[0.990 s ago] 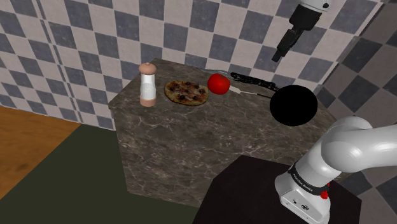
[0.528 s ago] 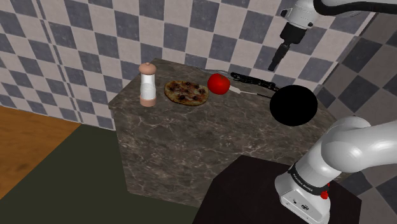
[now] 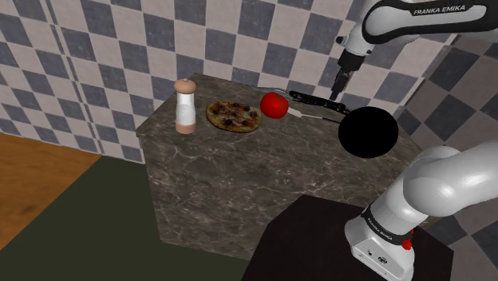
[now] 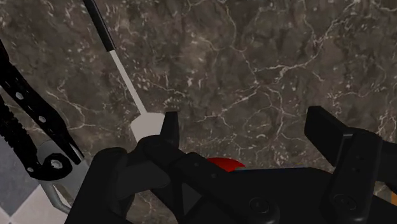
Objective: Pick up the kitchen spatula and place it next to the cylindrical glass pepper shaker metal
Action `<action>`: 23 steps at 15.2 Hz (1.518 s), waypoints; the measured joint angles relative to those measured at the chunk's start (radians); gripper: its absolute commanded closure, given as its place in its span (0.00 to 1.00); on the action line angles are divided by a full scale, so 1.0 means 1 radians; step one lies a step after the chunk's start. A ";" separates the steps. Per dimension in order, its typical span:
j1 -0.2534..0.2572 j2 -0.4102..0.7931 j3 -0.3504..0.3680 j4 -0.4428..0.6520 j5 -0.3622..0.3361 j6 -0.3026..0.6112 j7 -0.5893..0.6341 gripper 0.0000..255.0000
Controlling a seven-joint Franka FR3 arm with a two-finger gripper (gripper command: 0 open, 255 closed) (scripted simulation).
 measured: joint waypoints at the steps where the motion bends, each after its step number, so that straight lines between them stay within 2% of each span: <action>1: -0.001 0.030 -0.024 0.006 -0.007 0.020 -0.038 0.00; 7: 0.016 0.231 -0.134 0.058 -0.003 0.140 -0.240 0.00; 14: 0.025 0.519 -0.217 0.183 0.089 0.257 -0.491 0.00; 23: 0.016 0.608 -0.221 0.157 0.135 0.359 -0.542 0.00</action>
